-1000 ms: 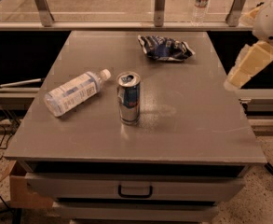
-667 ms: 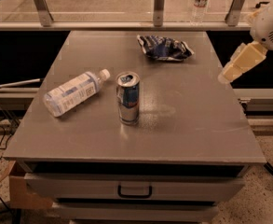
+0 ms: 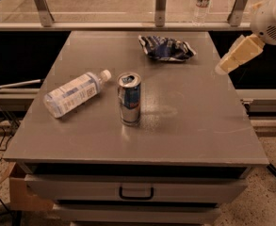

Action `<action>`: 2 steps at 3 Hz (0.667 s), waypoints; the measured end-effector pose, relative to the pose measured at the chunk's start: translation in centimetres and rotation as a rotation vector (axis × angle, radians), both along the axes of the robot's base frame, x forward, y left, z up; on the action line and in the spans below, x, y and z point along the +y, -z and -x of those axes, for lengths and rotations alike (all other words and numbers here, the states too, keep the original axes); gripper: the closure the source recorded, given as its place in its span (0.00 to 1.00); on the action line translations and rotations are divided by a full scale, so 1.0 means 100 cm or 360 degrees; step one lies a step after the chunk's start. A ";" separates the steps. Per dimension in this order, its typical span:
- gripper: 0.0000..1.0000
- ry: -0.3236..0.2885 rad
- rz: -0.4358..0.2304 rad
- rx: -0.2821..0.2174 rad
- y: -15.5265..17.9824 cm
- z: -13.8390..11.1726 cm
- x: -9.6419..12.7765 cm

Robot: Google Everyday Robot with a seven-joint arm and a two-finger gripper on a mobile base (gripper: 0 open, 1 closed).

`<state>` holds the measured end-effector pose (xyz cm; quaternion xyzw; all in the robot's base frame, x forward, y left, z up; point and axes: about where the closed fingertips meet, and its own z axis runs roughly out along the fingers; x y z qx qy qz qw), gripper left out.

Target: Move blue chip bag near redbull can

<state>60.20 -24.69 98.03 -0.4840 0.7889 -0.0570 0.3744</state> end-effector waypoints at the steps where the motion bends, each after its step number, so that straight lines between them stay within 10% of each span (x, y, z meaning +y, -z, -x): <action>1: 0.00 -0.0011 -0.0036 -0.0018 0.003 -0.014 0.010; 2: 0.00 -0.0054 -0.0117 -0.0036 0.011 -0.043 0.032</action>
Offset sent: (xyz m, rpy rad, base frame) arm 0.0902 0.0618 -0.0235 0.1586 -0.0358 0.0755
